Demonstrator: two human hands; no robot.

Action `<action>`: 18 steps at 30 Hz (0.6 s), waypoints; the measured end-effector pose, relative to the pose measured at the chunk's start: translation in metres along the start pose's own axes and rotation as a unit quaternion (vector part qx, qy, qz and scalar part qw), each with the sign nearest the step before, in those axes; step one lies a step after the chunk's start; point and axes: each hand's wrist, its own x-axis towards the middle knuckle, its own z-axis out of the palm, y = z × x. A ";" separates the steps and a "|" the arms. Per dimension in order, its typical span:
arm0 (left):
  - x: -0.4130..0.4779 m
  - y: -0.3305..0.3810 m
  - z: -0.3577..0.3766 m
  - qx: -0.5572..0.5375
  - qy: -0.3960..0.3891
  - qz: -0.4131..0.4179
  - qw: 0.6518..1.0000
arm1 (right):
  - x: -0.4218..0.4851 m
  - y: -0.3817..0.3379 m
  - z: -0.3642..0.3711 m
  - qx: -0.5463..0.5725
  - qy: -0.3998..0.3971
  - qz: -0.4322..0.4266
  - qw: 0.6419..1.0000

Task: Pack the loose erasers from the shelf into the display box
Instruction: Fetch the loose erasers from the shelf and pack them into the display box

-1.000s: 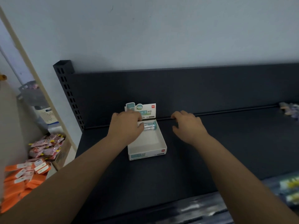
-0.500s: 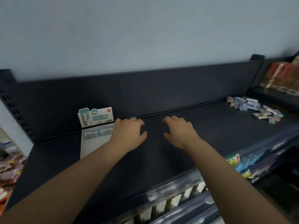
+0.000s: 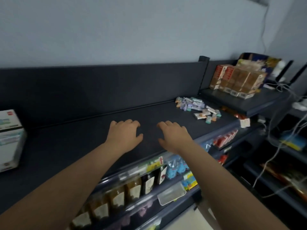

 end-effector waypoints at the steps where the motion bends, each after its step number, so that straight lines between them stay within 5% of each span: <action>1: 0.006 0.014 0.003 -0.005 -0.002 -0.002 1.000 | -0.002 0.017 -0.001 -0.001 -0.004 0.004 1.000; 18: 0.121 0.139 0.044 0.023 -0.030 0.054 0.998 | 0.010 0.210 0.016 0.030 -0.023 0.073 0.997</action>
